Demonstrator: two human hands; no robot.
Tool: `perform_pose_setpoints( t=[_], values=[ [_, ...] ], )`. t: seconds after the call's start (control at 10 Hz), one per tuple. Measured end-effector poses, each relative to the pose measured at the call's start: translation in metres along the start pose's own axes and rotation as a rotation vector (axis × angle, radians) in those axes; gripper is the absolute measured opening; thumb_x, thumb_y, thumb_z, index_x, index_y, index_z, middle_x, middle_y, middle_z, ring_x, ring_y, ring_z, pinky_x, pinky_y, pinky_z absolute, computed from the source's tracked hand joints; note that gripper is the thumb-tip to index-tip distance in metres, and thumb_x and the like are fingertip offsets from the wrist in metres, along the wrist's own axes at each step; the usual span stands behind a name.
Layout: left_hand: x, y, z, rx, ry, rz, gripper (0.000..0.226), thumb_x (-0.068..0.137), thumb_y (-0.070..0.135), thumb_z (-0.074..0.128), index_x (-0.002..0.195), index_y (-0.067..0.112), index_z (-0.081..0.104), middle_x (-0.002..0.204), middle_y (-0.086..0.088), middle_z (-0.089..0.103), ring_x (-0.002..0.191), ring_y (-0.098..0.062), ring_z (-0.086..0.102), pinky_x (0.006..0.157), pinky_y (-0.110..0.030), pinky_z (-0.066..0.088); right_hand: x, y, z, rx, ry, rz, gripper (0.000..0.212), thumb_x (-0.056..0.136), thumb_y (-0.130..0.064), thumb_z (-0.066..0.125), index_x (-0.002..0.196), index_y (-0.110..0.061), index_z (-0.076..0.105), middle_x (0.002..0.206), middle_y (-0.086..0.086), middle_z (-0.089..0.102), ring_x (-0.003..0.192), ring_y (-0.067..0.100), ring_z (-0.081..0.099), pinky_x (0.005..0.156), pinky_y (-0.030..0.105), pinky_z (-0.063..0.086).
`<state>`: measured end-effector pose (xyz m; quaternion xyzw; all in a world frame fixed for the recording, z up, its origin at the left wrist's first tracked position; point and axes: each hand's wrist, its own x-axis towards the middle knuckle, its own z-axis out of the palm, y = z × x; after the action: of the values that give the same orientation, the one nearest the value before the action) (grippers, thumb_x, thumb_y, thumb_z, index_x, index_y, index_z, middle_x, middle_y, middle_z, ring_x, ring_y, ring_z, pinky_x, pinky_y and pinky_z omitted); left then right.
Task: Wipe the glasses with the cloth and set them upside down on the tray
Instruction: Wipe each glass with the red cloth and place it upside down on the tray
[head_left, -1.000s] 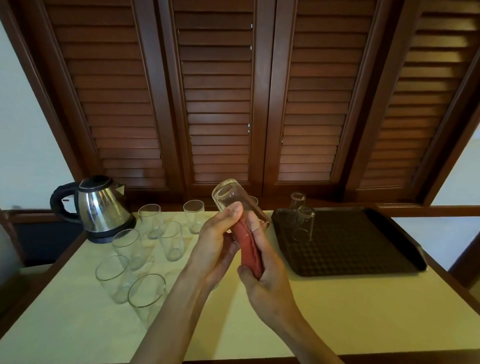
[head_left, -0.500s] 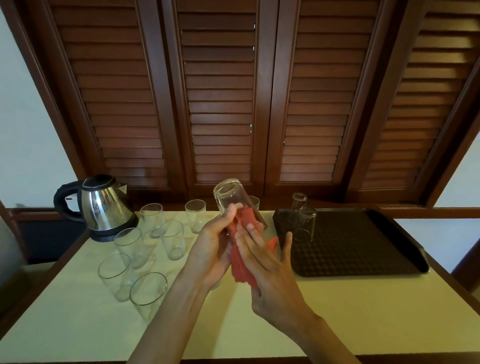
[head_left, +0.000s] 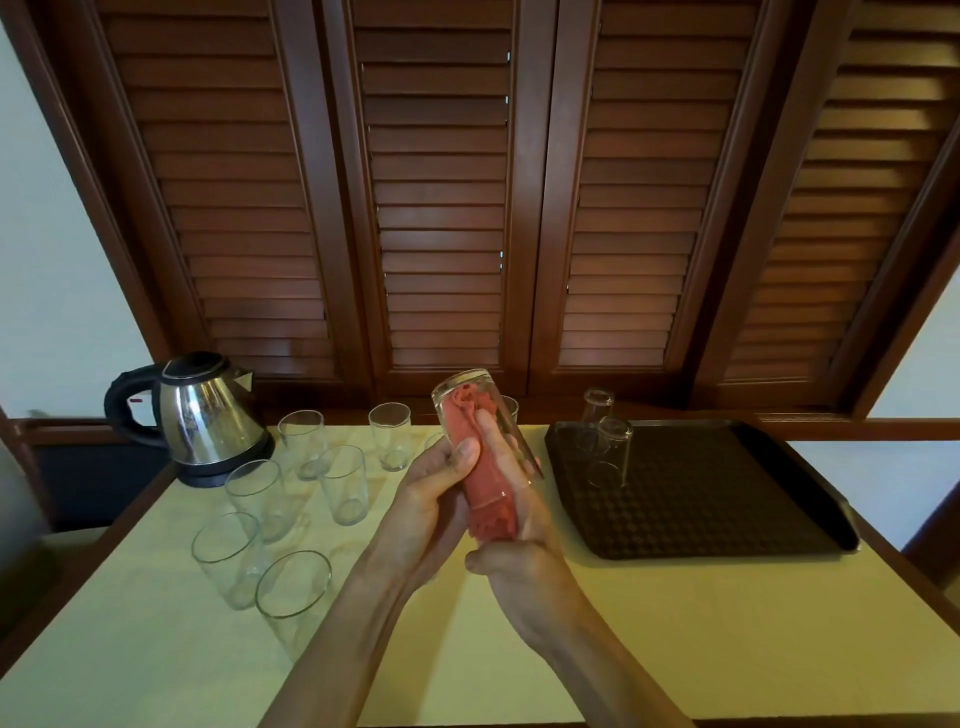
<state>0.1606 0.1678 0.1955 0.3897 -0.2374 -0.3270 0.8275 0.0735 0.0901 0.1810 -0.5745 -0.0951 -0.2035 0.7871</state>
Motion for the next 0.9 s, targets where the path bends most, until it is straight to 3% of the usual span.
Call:
perform_pose_setpoints(
  t=[0.1,0.2,0.3,0.4,0.5,0.6,0.7,0.8,0.9],
  values=[
    [0.002,0.002,-0.008,0.093,0.006,-0.001,0.087,0.065,0.044,0.097,0.128,-0.004,0.062,0.118,-0.033,0.067,0.113,-0.040,0.066,0.101,-0.048,0.056,-0.002,-0.003,-0.006,0.520,-0.085,0.121,0.099,0.058,0.022,0.048,0.153,-0.006,0.039,0.150,0.023,0.042,0.140,0.033,0.040,0.124,0.047,0.020],
    [0.006,0.009,-0.011,0.142,-0.009,-0.005,0.089,0.064,0.045,0.098,0.127,-0.006,0.062,0.117,-0.025,0.071,0.111,-0.035,0.069,0.099,-0.045,0.059,-0.001,-0.006,-0.009,0.557,-0.100,0.192,0.092,0.059,0.018,0.047,0.149,0.001,0.040,0.141,0.025,0.050,0.137,0.036,0.045,0.124,0.054,0.018],
    [0.008,0.013,-0.009,0.138,-0.017,-0.011,0.067,0.079,0.036,0.087,0.128,-0.004,0.064,0.121,-0.025,0.070,0.116,-0.037,0.066,0.107,-0.047,0.052,0.005,-0.018,-0.005,-0.399,-0.045,0.039,0.099,0.065,0.013,0.056,0.154,-0.024,0.032,0.146,0.000,0.053,0.140,0.017,0.041,0.120,0.032,0.029],
    [0.009,0.012,-0.006,0.193,0.004,-0.014,0.053,0.091,0.025,0.063,0.135,-0.005,0.059,0.132,-0.027,0.068,0.127,-0.038,0.065,0.112,-0.048,0.050,0.016,-0.002,-0.018,-1.577,0.054,-0.369,0.123,0.066,0.011,0.067,0.162,-0.023,0.000,0.171,-0.002,0.006,0.156,0.011,-0.003,0.118,0.065,-0.016],
    [0.009,0.012,-0.005,0.198,0.004,-0.029,0.052,0.091,0.025,0.063,0.133,-0.007,0.060,0.129,-0.026,0.069,0.125,-0.037,0.066,0.112,-0.049,0.049,0.017,0.002,-0.015,-1.480,0.047,-0.263,0.121,0.071,0.008,0.067,0.162,-0.031,-0.004,0.171,-0.007,0.000,0.155,0.006,-0.007,0.114,0.074,-0.011],
    [0.011,0.008,-0.012,0.170,-0.001,-0.018,0.039,0.089,0.021,0.065,0.121,-0.002,0.067,0.112,-0.019,0.074,0.108,-0.030,0.071,0.100,-0.039,0.058,0.005,-0.004,-0.010,-0.586,0.030,-0.037,0.098,0.080,0.007,0.064,0.157,-0.039,0.025,0.161,-0.012,0.033,0.147,0.001,0.029,0.121,0.037,0.030],
    [0.014,0.008,-0.021,0.211,0.000,-0.001,0.060,0.077,0.036,0.087,0.120,-0.001,0.067,0.108,-0.015,0.074,0.102,-0.024,0.070,0.089,-0.034,0.060,-0.011,-0.017,-0.010,0.265,0.131,0.262,0.065,0.066,-0.009,0.083,0.128,-0.019,0.067,0.116,0.005,0.068,0.106,0.016,0.061,0.087,0.036,0.051],
    [0.014,0.013,-0.022,0.262,0.027,0.030,0.053,0.080,0.030,0.081,0.123,0.003,0.066,0.106,-0.009,0.077,0.097,-0.020,0.073,0.081,-0.032,0.061,-0.029,-0.017,-0.016,0.540,0.235,0.325,0.077,0.051,-0.033,0.100,0.120,-0.012,0.073,0.100,0.011,0.070,0.089,0.021,0.067,0.088,0.061,0.052],
    [0.010,0.022,-0.027,0.191,0.084,0.036,0.051,0.086,0.020,0.064,0.134,0.003,0.061,0.110,-0.012,0.076,0.098,-0.029,0.074,0.085,-0.036,0.062,-0.044,-0.023,-0.020,0.446,0.486,0.369,0.073,0.052,-0.034,0.097,0.118,-0.011,0.073,0.088,0.015,0.073,0.071,0.024,0.069,0.104,0.070,0.041]
  ],
)
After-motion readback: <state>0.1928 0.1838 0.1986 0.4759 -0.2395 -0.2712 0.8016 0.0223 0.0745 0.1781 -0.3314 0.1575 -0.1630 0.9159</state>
